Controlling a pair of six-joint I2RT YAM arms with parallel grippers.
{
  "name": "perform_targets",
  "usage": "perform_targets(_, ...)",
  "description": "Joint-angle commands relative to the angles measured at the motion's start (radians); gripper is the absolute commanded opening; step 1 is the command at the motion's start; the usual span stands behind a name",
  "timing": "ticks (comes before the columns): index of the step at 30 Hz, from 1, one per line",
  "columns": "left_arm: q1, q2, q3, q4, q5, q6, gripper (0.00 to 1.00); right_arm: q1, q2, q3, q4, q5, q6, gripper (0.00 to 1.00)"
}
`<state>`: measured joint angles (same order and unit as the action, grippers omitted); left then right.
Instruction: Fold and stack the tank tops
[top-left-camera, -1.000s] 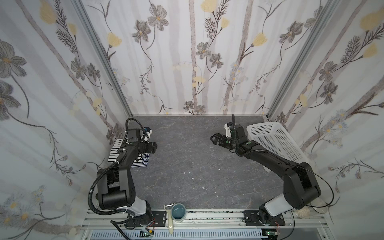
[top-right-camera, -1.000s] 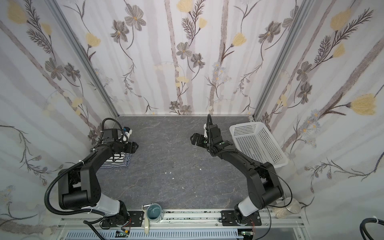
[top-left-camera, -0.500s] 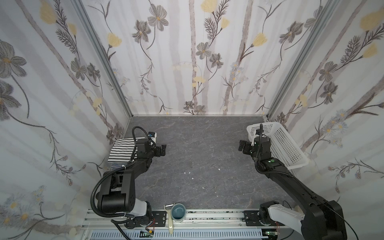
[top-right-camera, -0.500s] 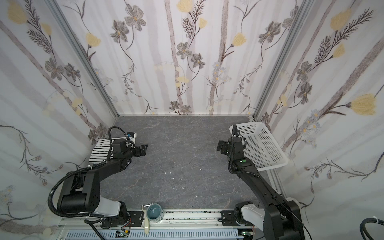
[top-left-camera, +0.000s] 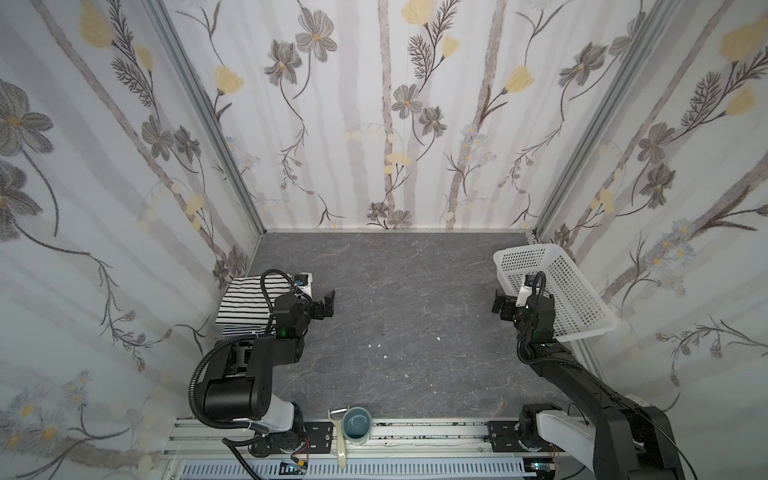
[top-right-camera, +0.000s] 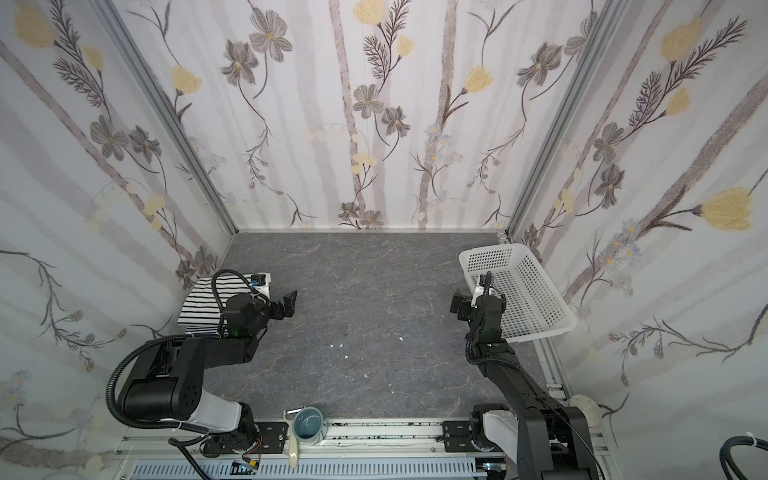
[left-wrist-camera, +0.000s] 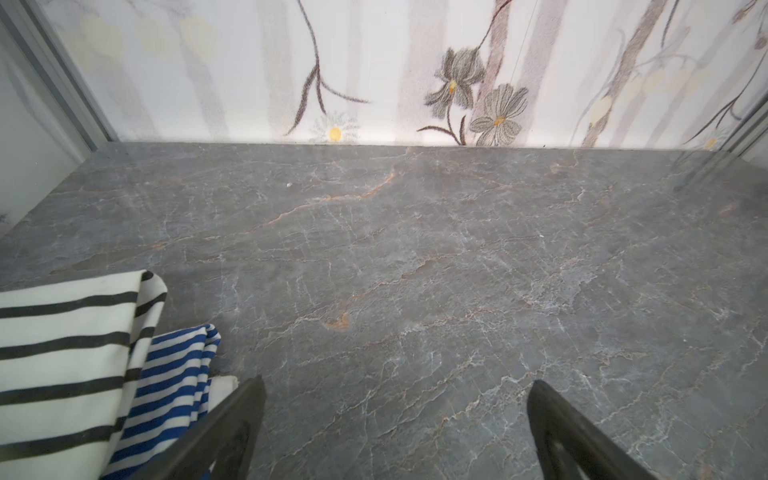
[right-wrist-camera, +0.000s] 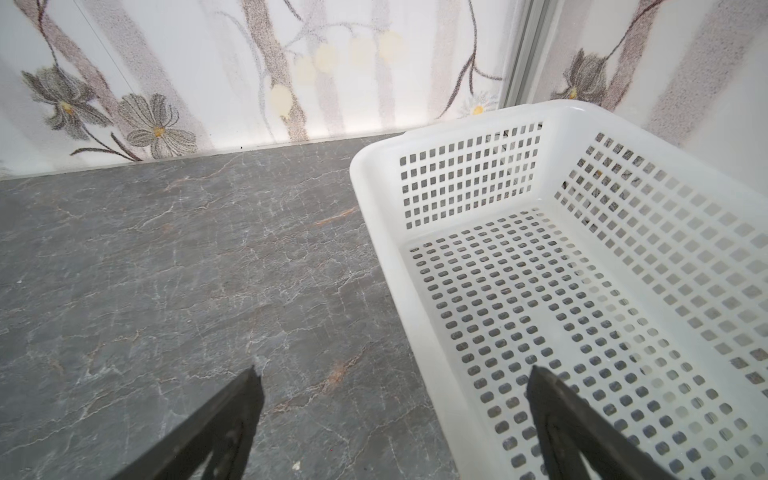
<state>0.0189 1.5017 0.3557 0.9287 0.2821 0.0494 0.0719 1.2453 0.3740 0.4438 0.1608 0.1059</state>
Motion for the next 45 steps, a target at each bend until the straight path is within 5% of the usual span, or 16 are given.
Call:
perform_targets(1, -0.012, 0.018, -0.026, 0.183, -0.004, -0.011, 1.0, -0.013, 0.023, -0.039, 0.197, -0.043, -0.073, 1.0)
perform_targets(5, 0.006, 0.03, -0.026, 0.2, -0.015, -0.039, 1.0, -0.03, 0.048, -0.064, 0.315, -0.109, -0.09, 1.0)
perform_targets(10, 0.001, 0.092, -0.151, 0.493, -0.068, -0.06, 1.0, -0.067, 0.082, -0.082, 0.446, -0.191, -0.096, 1.0)
perform_targets(19, 0.0, 0.086, -0.141, 0.461, -0.054, -0.049, 1.0, -0.116, 0.218, -0.106, 0.706, -0.351, -0.089, 1.0)
perform_targets(24, -0.001, 0.086, -0.13, 0.444, -0.084, -0.059, 1.0, -0.114, 0.279, -0.171, 0.892, -0.345, -0.082, 1.0)
perform_targets(45, -0.001, 0.085, -0.131, 0.44, -0.084, -0.059, 1.0, -0.113, 0.264, -0.167, 0.855, -0.346, -0.094, 1.0)
